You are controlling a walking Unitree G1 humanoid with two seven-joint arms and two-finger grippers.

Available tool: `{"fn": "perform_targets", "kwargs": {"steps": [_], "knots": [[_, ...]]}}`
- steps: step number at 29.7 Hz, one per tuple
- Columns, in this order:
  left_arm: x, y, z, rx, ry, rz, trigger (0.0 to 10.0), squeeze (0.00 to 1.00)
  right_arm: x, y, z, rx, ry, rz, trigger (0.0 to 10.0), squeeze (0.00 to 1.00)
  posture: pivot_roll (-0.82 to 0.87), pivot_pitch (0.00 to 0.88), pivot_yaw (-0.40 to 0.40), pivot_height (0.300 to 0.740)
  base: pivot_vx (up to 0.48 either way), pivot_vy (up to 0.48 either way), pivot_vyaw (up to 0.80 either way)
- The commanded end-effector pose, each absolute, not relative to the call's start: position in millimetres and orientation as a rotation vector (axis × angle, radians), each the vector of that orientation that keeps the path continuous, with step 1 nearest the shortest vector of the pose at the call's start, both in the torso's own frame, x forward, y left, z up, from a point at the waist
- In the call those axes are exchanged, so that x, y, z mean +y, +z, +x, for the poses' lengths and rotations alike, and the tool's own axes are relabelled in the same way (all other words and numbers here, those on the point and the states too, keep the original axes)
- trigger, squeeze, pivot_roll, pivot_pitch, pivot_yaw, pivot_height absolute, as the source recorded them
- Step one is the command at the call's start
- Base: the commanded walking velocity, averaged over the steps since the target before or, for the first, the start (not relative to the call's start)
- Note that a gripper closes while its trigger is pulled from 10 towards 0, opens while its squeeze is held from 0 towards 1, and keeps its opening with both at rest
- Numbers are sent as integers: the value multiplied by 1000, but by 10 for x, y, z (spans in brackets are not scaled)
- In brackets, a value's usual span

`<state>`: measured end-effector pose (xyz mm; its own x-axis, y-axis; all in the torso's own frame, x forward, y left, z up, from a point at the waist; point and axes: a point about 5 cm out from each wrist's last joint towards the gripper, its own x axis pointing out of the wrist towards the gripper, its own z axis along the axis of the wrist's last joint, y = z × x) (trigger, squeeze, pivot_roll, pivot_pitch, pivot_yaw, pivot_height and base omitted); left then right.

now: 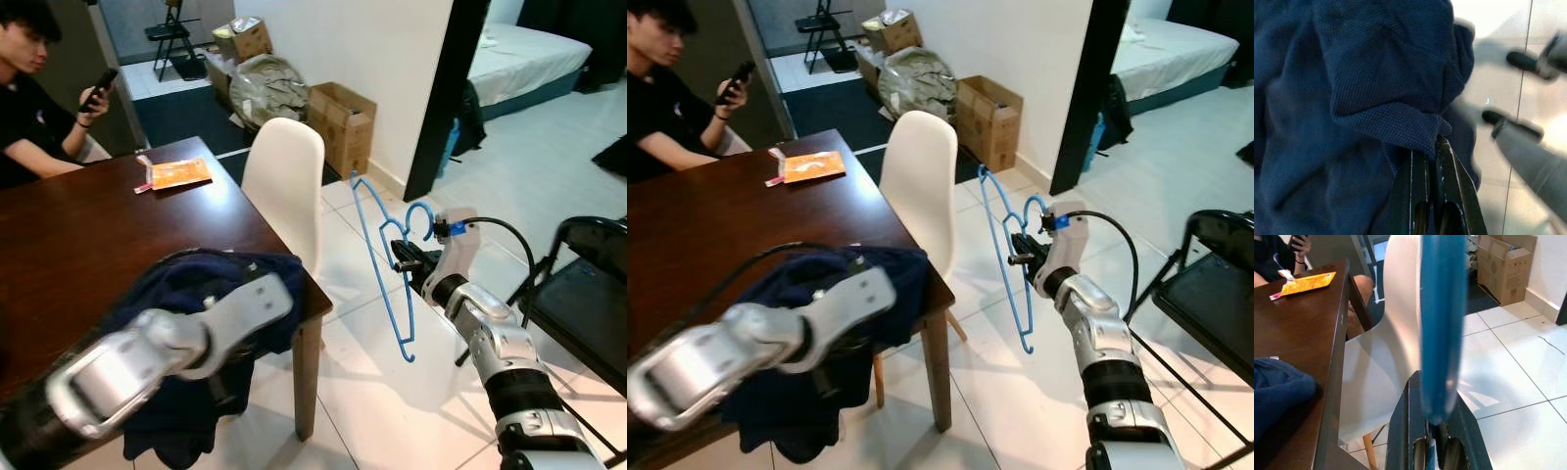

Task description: Hang hanger

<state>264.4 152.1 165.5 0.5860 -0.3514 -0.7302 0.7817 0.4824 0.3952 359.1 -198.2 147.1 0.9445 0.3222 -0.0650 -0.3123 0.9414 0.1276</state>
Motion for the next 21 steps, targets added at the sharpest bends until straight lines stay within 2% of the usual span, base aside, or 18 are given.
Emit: {"fn": "perform_targets", "kwargs": {"steps": [1, 3, 4, 6, 7, 8, 9, 11, 12, 15, 17, 18, 21], "knots": [[1587, 1657, 2593, 648, -762, 820, 10000, 0, -1968, 1451, 3590, 98, 328, 126, 10000, 0, 3, 77, 30, 740, 0, 0, 0], [1637, 1681, 2579, 657, -765, 831, 10000, 0, -1968, 1450, 3590, 99, 328, 127, 10000, 0, 3, 77, 30, 740, 0, 0, 0], [1717, 1695, 2535, 691, -772, 845, 7765, 0, -1967, 1449, 3589, 99, 329, 127, 10000, 0, 3, 78, 29, 740, 0, 0, 0], [1717, 1695, 2535, 691, -772, 845, 7765, 0, -1967, 1449, 3589, 99, 329, 127, 10000, 0, 3, 78, 29, 740, 0, 0, 0], [1831, 1700, 2482, 738, -769, 879, 8902, 0, -1967, 1449, 3589, 100, 329, 128, 10000, 0, 3, 78, 29, 740, 0, 0, 0], [1954, 1716, 2464, 776, -736, 897, 9098, 0, -1967, 1450, 3589, 100, 329, 130, 10000, 0, 5, 87, 29, 740, 0, 0, 0], [1954, 1716, 2464, 776, -736, 897, 9098, 0, -1967, 1450, 3589, 100, 329, 130, 10000, 0, 5, 87, 29, 740, 0, 0, 0], [2236, 1748, 2472, 848, -623, 947, 9373, 0, -1967, 1454, 3590, 99, 330, 133, 10000, 0, 8, 92, 30, 740, 0, 0, 0], [2236, 1748, 2472, 848, -623, 947, 9373, 0, -1967, 1454, 3590, 99, 330, 133, 10000, 0, 8, 92, 30, 740, 0, 0, 0], [2646, 1737, 2486, 953, -439, 1029, 9294, 0, -1967, 1458, 3591, 99, 330, 137, 10000, 0, 5, 95, 32, 740, 0, 0, 0], [2748, 1732, 2485, 978, -390, 1044, 9255, 0, -1968, 1458, 3591, 98, 329, 137, 10000, 0, 4, 95, 32, 740, 0, 0, 0], [2826, 1728, 2483, 995, -353, 1050, 9922, 0, -1970, 1459, 3591, 98, 329, 137, 10000, 0, 4, 95, 32, 740, 0, 0, 0], [2910, 1707, 2485, 1014, -314, 1061, 10000, 0, -1972, 1461, 3591, 98, 328, 137, 10000, 0, 4, 98, 33, 740, 0, 0, 0]]}}
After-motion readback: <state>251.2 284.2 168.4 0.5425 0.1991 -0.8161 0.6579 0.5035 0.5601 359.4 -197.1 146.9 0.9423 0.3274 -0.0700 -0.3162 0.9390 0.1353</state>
